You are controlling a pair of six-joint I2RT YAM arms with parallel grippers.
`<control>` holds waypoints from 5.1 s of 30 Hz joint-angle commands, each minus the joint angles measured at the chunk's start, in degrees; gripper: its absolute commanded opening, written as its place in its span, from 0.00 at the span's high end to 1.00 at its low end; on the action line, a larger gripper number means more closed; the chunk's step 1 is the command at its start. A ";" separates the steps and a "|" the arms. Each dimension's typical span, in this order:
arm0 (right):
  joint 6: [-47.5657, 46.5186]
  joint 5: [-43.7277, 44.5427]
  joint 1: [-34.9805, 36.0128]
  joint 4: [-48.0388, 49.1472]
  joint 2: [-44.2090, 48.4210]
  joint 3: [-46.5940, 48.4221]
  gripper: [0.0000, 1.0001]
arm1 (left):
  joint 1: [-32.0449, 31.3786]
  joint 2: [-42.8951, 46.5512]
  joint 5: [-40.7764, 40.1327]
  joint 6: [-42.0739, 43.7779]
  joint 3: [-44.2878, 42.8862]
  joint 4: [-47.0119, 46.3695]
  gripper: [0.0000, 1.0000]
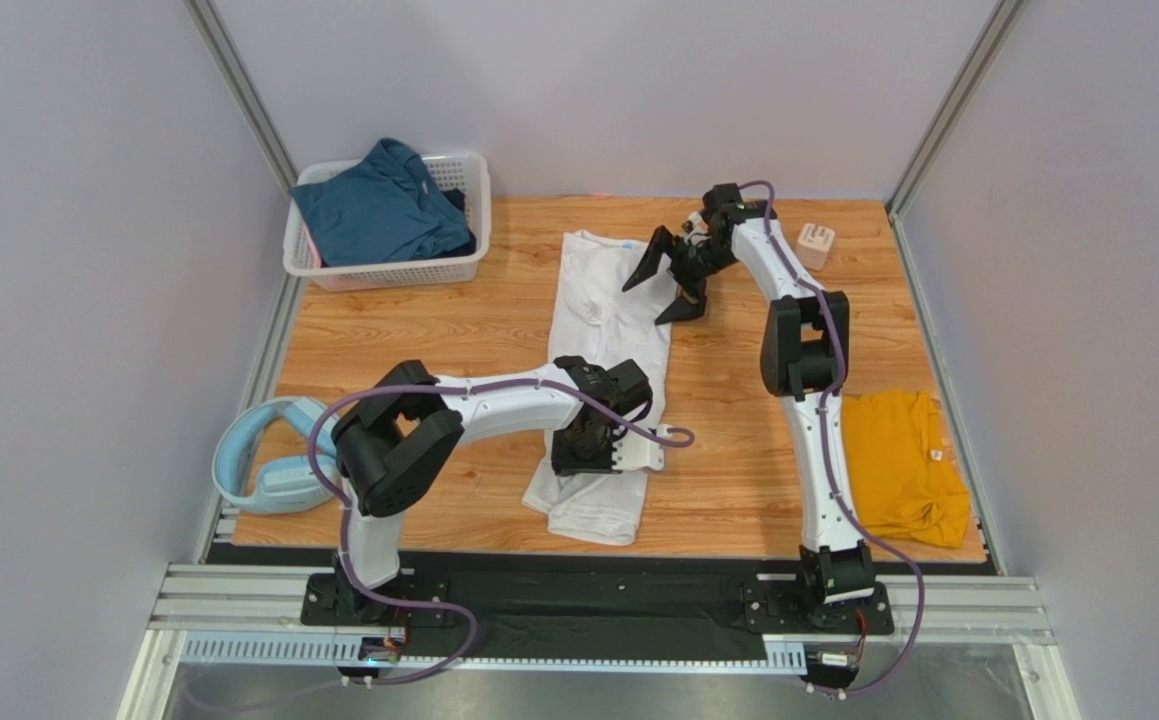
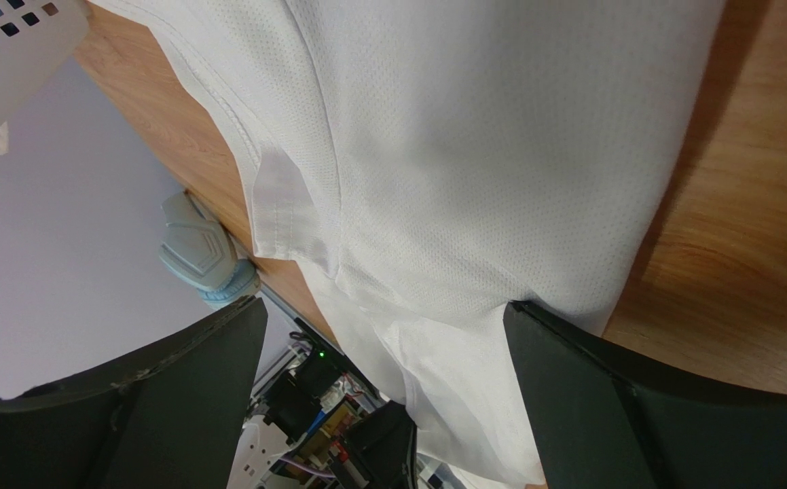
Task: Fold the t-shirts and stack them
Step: Rotate the tshirt 90 degrees, then grab the bottom of the folded rectangular tshirt with both arms
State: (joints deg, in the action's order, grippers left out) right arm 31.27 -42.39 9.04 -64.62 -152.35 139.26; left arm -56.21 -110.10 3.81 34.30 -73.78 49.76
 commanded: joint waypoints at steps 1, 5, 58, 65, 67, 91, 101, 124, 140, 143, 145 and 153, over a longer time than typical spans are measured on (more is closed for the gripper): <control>-1.91 4.69 -1.04 3.89 -4.53 1.01 0.02 | -1.01 -4.24 11.83 -2.05 -1.19 -0.80 0.78; -1.91 3.46 -1.13 4.68 -4.71 1.01 0.02 | -1.28 -4.24 14.11 -3.01 -1.72 -0.27 0.78; -1.56 4.16 28.22 28.23 76.51 -93.04 0.04 | 21.40 -28.84 19.30 -32.37 -50.23 -7.66 0.88; -2.96 4.33 29.02 30.96 70.53 -89.87 0.04 | 21.49 -32.19 19.39 -31.67 -52.34 -3.71 0.88; -2.97 3.99 28.93 32.70 68.34 -89.34 0.04 | 21.58 -32.37 18.60 -30.97 -51.99 -3.09 0.88; -0.94 56.01 48.61 0.81 62.62 -73.70 0.24 | 23.77 -30.26 21.32 -30.17 -49.62 -1.15 0.88; -1.91 56.63 56.26 1.16 59.01 -73.52 0.34 | 24.04 -30.08 21.85 -30.17 -49.09 -0.45 0.87; -3.84 56.19 55.21 9.86 51.37 -74.22 0.75 | 24.21 -29.03 22.11 -28.68 -47.16 0.08 0.87; 1.16 48.90 56.79 3.98 57.78 -79.05 0.99 | 24.21 -28.50 21.68 -28.15 -46.81 -0.19 0.86; 1.43 47.84 57.93 2.48 59.10 -79.76 0.96 | 24.21 -28.50 21.67 -28.24 -47.07 -0.27 0.86; 1.52 46.01 58.11 2.31 59.71 -80.46 0.89 | 24.21 -28.41 21.50 -28.24 -47.16 -0.45 0.86; 0.90 46.78 55.67 0.12 60.85 -78.62 0.48 | 24.21 -28.06 19.39 -27.71 -47.42 -0.63 0.85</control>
State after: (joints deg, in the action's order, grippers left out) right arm 31.94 3.97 66.92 -61.95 -93.65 58.61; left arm -32.16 -140.75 26.33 4.49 -121.54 47.59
